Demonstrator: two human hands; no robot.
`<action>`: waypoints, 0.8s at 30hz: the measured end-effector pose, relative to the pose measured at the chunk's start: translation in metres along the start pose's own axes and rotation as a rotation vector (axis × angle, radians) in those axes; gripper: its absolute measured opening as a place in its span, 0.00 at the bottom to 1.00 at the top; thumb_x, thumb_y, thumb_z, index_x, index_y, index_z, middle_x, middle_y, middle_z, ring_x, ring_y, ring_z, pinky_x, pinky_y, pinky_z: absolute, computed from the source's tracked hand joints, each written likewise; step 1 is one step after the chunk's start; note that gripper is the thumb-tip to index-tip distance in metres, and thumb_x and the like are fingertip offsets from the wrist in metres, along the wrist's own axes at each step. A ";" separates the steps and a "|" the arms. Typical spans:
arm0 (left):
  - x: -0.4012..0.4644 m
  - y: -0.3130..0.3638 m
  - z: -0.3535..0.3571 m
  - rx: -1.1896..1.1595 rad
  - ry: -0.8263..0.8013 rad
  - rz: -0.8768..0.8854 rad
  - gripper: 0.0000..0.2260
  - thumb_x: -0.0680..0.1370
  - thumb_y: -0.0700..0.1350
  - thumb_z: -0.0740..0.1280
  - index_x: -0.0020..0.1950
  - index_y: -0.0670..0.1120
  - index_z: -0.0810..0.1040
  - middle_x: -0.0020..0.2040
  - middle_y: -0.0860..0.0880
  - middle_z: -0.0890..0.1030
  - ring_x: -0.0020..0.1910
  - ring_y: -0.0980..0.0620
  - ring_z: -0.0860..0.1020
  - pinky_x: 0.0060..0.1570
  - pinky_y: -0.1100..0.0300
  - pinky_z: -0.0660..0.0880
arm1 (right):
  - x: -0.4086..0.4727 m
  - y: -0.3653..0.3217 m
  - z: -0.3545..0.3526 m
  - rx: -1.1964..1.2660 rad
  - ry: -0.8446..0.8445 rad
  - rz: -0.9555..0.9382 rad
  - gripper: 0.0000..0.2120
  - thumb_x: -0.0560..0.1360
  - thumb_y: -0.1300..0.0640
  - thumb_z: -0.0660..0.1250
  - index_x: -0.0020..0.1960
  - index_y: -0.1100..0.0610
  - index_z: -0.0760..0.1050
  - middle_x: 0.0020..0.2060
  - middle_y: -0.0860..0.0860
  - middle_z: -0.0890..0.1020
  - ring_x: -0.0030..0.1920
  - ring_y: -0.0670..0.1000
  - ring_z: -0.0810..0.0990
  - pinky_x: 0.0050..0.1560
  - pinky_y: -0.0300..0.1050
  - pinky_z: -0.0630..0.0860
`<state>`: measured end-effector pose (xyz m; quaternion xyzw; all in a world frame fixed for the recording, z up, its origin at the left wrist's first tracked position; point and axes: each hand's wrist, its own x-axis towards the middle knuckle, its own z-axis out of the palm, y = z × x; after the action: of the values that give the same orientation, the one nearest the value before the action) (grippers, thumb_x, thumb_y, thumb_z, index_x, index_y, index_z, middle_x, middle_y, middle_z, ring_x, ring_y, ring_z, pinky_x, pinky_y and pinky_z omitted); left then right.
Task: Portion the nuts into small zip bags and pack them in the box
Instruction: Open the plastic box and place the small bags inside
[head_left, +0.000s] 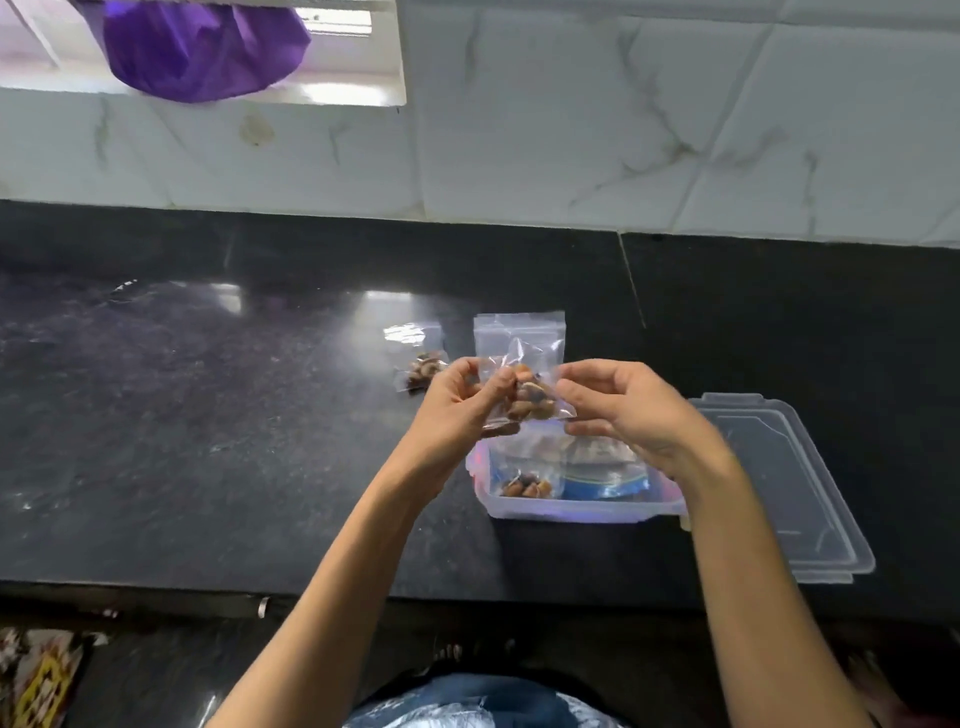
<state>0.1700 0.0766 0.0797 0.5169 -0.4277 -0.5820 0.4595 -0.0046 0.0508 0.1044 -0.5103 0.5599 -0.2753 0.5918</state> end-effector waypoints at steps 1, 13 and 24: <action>0.001 -0.001 0.010 0.032 -0.038 -0.010 0.11 0.80 0.46 0.62 0.56 0.40 0.76 0.47 0.45 0.84 0.45 0.51 0.84 0.44 0.61 0.80 | -0.004 0.005 -0.008 -0.013 0.039 0.019 0.08 0.75 0.62 0.68 0.54 0.57 0.78 0.46 0.53 0.83 0.45 0.49 0.83 0.36 0.36 0.80; 0.024 -0.038 0.070 1.037 -0.120 -0.239 0.12 0.76 0.33 0.59 0.33 0.42 0.69 0.30 0.47 0.70 0.31 0.50 0.70 0.29 0.60 0.66 | 0.006 0.043 -0.021 -0.622 0.226 0.282 0.08 0.76 0.62 0.64 0.50 0.64 0.80 0.43 0.59 0.82 0.45 0.54 0.83 0.47 0.45 0.81; 0.029 -0.055 0.085 1.066 0.029 -0.226 0.06 0.73 0.44 0.68 0.43 0.42 0.74 0.42 0.44 0.79 0.43 0.47 0.77 0.42 0.57 0.71 | 0.000 0.042 0.007 -0.853 0.382 0.287 0.10 0.79 0.63 0.60 0.60 0.63 0.74 0.54 0.59 0.79 0.53 0.55 0.79 0.48 0.43 0.74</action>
<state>0.0787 0.0623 0.0292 0.7290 -0.5989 -0.3231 0.0739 -0.0087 0.0662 0.0646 -0.5653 0.7861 -0.0259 0.2488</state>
